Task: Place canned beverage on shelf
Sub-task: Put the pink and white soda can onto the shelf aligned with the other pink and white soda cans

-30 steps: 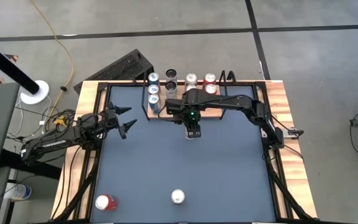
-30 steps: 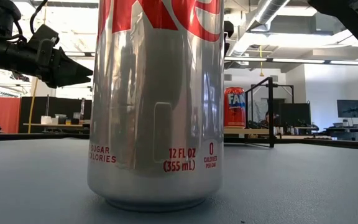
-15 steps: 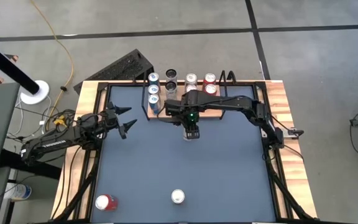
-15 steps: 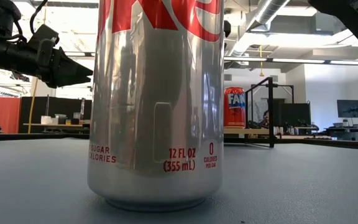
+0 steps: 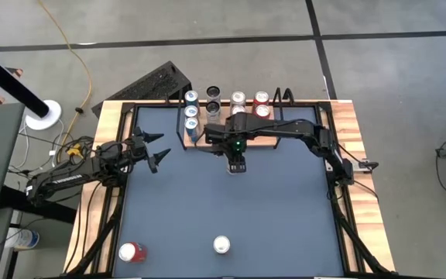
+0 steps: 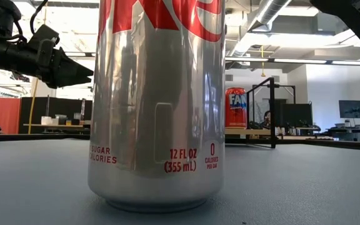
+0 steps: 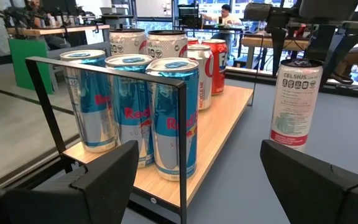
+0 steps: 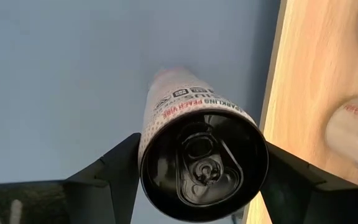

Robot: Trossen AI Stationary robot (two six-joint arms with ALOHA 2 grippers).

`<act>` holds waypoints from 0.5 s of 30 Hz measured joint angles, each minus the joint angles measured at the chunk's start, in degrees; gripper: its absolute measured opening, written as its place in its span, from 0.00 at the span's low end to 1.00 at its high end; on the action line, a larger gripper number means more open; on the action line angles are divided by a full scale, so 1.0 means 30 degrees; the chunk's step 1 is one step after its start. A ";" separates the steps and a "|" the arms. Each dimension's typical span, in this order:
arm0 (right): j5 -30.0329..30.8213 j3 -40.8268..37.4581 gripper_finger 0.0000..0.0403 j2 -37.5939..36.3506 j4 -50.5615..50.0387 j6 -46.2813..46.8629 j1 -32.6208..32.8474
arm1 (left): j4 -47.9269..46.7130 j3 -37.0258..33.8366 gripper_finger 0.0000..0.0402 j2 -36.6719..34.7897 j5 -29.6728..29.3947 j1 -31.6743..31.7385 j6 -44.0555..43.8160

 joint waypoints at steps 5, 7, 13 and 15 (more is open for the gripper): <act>0.0007 0.0000 0.67 0.0000 0.0666 -0.0060 -0.0007 | 0.0000 0.0002 0.81 0.0002 0.0000 0.0001 0.0004; 0.0007 0.0000 0.67 0.0000 0.0771 -0.0067 -0.0007 | 0.0000 0.0000 0.81 0.0002 0.0000 0.0007 0.0004; 0.0007 0.0000 0.67 -0.0007 0.0832 -0.0059 -0.0007 | 0.0002 -0.0002 0.81 -0.0005 0.0000 0.0002 0.0006; 0.0007 0.0000 0.67 -0.0007 0.0898 0.0161 -0.0007 | -0.0003 -0.0004 0.81 0.0002 0.0000 0.0007 0.0007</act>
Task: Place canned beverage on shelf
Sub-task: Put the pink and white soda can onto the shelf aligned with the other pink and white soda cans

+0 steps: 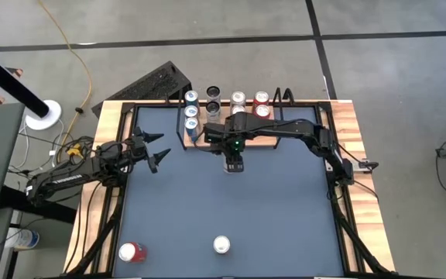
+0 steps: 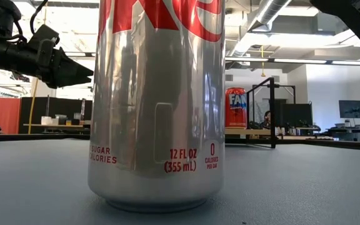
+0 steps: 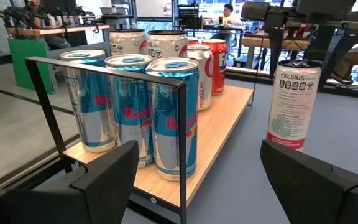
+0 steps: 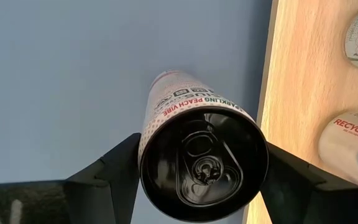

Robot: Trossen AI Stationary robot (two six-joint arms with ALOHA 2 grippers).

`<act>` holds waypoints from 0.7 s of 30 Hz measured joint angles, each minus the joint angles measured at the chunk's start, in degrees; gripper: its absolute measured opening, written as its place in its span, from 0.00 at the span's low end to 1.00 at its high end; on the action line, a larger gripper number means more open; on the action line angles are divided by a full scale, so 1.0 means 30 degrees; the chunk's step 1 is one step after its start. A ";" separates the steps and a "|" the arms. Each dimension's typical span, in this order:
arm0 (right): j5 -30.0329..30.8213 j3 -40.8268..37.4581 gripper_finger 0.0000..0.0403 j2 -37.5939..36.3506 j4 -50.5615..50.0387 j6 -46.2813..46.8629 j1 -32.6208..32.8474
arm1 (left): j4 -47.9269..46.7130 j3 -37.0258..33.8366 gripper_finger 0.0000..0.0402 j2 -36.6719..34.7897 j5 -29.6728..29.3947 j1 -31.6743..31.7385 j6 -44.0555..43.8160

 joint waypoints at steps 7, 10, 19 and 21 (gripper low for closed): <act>0.0001 0.0000 0.67 0.0000 0.0500 0.1380 0.0000 | 0.0004 0.0003 0.81 -0.0007 0.0000 0.0000 -0.0004; 0.0007 0.0000 0.67 0.0000 0.0574 0.1771 0.0000 | 0.0007 0.0007 0.81 0.0000 0.0000 -0.0007 -0.0007; 0.0007 0.0000 0.70 0.0000 0.0435 0.2417 0.0000 | 0.0000 0.0000 0.81 0.0000 0.0000 -0.0007 0.0000; 0.0015 0.0000 0.74 -0.0036 0.0446 0.2409 0.0000 | 0.0001 0.0001 0.81 -0.0007 0.0000 -0.0001 -0.0006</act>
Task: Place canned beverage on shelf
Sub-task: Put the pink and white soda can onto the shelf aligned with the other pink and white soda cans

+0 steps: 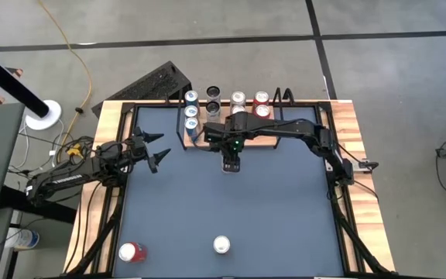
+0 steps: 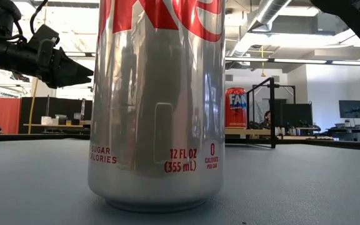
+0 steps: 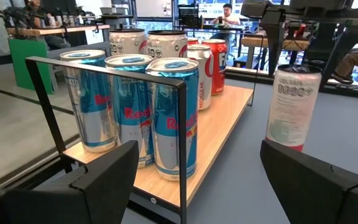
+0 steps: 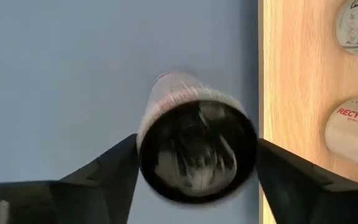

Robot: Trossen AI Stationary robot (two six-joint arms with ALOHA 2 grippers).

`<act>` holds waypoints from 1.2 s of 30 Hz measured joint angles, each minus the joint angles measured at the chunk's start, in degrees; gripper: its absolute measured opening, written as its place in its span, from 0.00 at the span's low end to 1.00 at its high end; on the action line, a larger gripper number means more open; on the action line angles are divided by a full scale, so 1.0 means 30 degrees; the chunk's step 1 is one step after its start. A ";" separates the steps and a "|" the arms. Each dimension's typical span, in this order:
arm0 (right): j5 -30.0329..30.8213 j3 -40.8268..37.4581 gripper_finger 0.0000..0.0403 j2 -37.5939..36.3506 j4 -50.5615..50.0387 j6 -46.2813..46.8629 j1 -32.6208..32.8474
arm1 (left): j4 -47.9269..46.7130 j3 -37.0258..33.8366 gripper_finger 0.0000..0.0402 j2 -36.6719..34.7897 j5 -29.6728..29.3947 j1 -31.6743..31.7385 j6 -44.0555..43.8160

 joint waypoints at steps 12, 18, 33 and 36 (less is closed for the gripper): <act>0.0051 0.0353 0.96 -0.0040 -0.0512 -0.1464 0.0117 | -0.0001 0.0003 0.81 0.0000 0.0000 0.0001 0.0005; 0.0044 0.1224 0.96 -0.0103 -0.2964 -0.1392 0.0117 | -0.0001 0.0006 0.81 0.0000 0.0000 -0.0002 0.0003; 0.0058 -1.1036 0.94 -1.0845 0.4403 0.0349 0.1394 | -0.0001 0.0006 0.81 0.0007 0.0007 0.0001 0.0002; 0.0042 -1.7014 0.94 -1.4507 1.0976 0.0495 0.2186 | -0.0001 -0.0001 0.81 0.0000 0.0007 0.0001 -0.0001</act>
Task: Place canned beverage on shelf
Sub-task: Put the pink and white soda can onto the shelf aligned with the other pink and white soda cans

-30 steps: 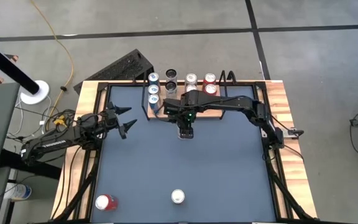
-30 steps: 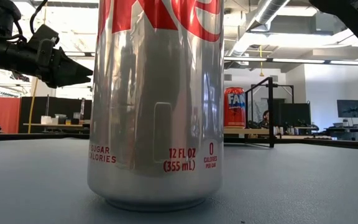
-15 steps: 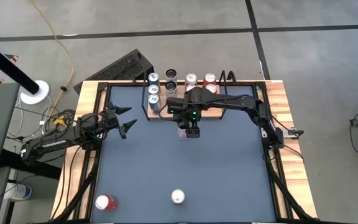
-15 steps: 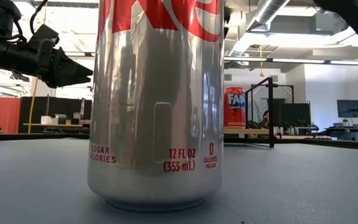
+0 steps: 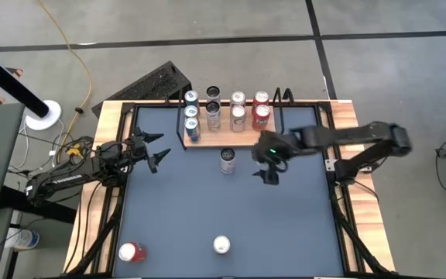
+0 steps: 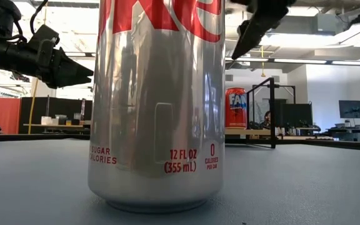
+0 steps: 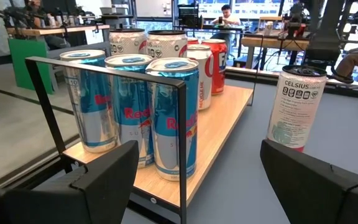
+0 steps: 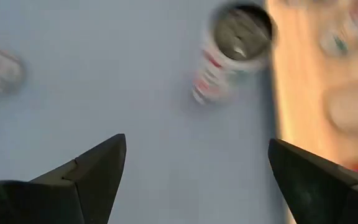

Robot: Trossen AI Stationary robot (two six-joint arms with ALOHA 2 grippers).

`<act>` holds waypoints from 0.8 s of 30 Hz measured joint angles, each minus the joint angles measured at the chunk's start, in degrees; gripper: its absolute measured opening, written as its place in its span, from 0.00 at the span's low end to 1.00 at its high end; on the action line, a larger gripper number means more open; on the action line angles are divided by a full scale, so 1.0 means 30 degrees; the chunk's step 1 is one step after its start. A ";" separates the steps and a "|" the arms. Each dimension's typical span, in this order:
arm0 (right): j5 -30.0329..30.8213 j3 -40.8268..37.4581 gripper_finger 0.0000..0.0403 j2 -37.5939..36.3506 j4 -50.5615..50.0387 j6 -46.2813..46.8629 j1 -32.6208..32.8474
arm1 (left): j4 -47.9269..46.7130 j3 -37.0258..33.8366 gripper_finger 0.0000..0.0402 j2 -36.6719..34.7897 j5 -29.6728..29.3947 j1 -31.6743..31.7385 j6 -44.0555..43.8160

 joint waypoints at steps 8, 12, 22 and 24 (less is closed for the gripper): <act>0.0929 -0.9391 0.94 -0.4347 1.4533 -0.1726 0.0445 | 0.0007 0.0007 0.81 0.0007 -0.0007 0.0000 0.0000; 0.0600 -1.0789 0.94 -0.3846 1.7607 -0.2856 -0.0320 | 0.0002 0.0005 0.81 0.0007 -0.0004 -0.0004 0.0007; -0.4289 -1.0802 0.94 -0.0762 2.2460 -0.3970 -0.3100 | 0.0005 0.0005 0.81 0.0007 0.0000 0.0000 0.0000; -0.5625 -1.0697 0.94 -0.0171 2.3054 -0.3734 -0.3655 | 0.0001 0.0007 0.81 0.0007 0.0000 0.0000 0.0000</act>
